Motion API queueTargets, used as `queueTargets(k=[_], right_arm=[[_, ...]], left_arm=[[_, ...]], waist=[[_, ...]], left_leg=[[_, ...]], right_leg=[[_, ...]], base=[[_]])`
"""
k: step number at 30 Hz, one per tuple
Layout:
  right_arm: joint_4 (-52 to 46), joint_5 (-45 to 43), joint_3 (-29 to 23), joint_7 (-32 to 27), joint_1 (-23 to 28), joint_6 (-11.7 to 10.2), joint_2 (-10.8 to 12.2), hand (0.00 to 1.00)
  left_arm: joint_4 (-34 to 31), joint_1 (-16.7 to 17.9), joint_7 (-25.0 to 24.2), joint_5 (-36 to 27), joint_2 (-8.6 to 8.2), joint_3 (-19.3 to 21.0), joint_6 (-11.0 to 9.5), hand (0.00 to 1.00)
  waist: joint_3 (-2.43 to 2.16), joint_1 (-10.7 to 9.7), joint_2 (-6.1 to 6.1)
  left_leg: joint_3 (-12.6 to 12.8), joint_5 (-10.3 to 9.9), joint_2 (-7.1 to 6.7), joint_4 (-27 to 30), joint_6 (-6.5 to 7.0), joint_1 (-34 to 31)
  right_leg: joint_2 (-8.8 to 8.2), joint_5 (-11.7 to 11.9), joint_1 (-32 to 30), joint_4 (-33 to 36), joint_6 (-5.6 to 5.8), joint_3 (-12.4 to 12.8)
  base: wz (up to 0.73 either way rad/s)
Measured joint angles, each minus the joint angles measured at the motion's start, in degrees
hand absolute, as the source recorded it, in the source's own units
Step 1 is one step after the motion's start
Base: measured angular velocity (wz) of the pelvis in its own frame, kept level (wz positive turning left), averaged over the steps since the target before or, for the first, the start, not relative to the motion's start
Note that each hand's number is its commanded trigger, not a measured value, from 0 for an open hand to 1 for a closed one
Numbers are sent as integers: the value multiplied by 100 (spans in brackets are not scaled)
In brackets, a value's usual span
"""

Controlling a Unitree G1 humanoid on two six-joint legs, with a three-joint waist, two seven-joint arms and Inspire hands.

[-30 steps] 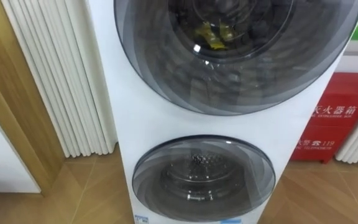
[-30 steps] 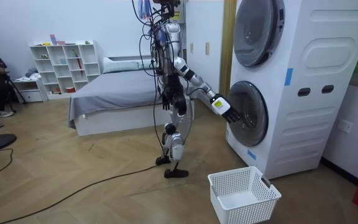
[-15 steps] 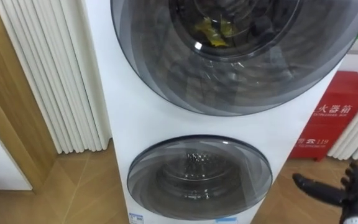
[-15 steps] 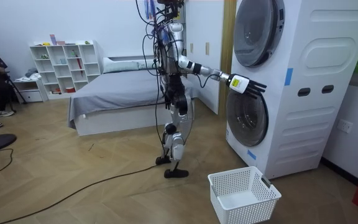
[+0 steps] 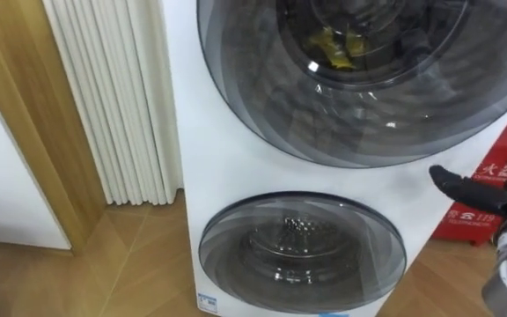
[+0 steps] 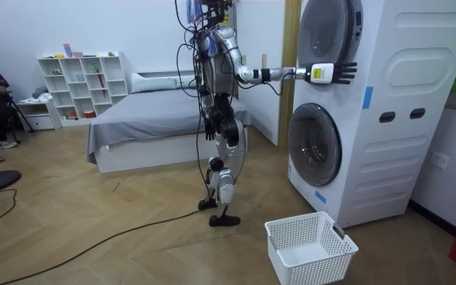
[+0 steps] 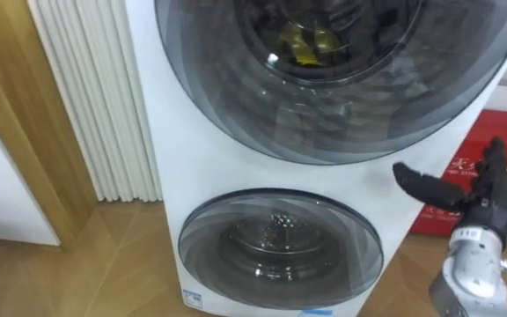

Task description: Pick clothes from washing machine

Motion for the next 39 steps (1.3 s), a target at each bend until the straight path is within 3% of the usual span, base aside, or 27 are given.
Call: queueTargets(k=[5, 16, 27, 29, 39], right_arm=[[249, 31, -4, -16, -429, 72, -131, 0], [247, 19, 15, 37, -718, 178, -186, 0], [-45, -46, 237, 368, -825, 220, -651, 0], [-45, -46, 238, 432, -826, 313, -732, 0], [-42, -1, 246, 496, -977, 329, -841, 0]], left_arm=[[-105, 28, -113, 168, 45, 1, 86, 0], [-141, 10, -118, 454, 121, -11, 194, 0], [-343, 93, -176, 571, 173, -1, 296, 0], [-419, 90, -203, 580, 207, -1, 287, 0], [-418, 95, -338, 615, 344, -2, 220, 0]], waist=[[-3, 6, 2], [-28, 27, 7], [-48, 113, -129], [-60, 133, -167], [-14, 158, -255]], left_leg=[[-22, 0, -4, 73, 0, -76], [-9, 16, -3, 106, -25, -155], [41, 18, 18, 91, -24, -175], [46, 20, 21, 65, -28, -163], [51, 32, 23, -4, -44, -129]], right_leg=[[-4, 10, -28, 10, -13, -19], [4, 15, -152, 103, -23, -10], [-12, 19, -204, 111, -30, 6], [-8, 21, -205, 109, -33, 5], [13, 25, -205, 87, -40, 57]], base=[[0], [-1], [-2], [0], [-1]])
